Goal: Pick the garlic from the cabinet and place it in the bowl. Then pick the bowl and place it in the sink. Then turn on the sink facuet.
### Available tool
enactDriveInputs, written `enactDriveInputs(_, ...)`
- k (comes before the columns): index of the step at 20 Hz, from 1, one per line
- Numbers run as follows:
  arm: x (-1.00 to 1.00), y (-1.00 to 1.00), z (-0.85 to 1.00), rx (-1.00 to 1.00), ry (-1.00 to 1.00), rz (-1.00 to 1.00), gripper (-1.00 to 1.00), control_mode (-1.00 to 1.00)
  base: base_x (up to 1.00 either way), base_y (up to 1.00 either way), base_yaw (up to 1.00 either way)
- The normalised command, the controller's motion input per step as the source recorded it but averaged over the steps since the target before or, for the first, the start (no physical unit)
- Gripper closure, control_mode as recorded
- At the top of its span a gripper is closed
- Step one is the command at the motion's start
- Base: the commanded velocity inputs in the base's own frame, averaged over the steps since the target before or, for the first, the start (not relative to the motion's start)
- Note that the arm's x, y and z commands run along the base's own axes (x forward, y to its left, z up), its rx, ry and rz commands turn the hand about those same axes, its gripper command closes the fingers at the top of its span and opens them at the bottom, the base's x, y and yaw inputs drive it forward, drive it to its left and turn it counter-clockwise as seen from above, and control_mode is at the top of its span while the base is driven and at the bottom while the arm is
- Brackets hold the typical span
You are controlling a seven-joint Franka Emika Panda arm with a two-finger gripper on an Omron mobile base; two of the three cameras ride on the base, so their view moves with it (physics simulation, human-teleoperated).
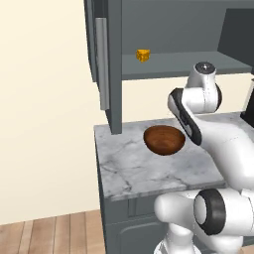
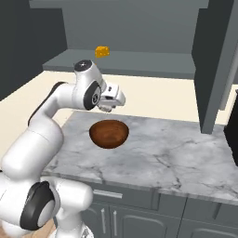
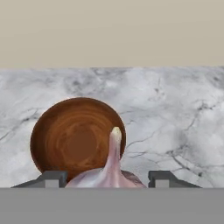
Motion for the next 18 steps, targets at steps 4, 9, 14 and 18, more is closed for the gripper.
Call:
enactDriveInputs(4,0.45,0.01,-1.00,0.00,0.12,0.00,1.00,-1.00,0.00,0.00,0.00)
enactDriveInputs(9,0.74,0.03,-0.91,0.00,0.07,0.00,1.00,-1.00,0.00,0.00,0.00)
enactDriveInputs(14,0.53,0.00,-0.78,0.00,0.03,0.00,1.00,-1.00,0.00,0.00,0.00)
enactDriveInputs(18,0.31,0.09,-0.48,0.00,0.00,0.03,1.00,-1.00,0.00,0.00,0.00)
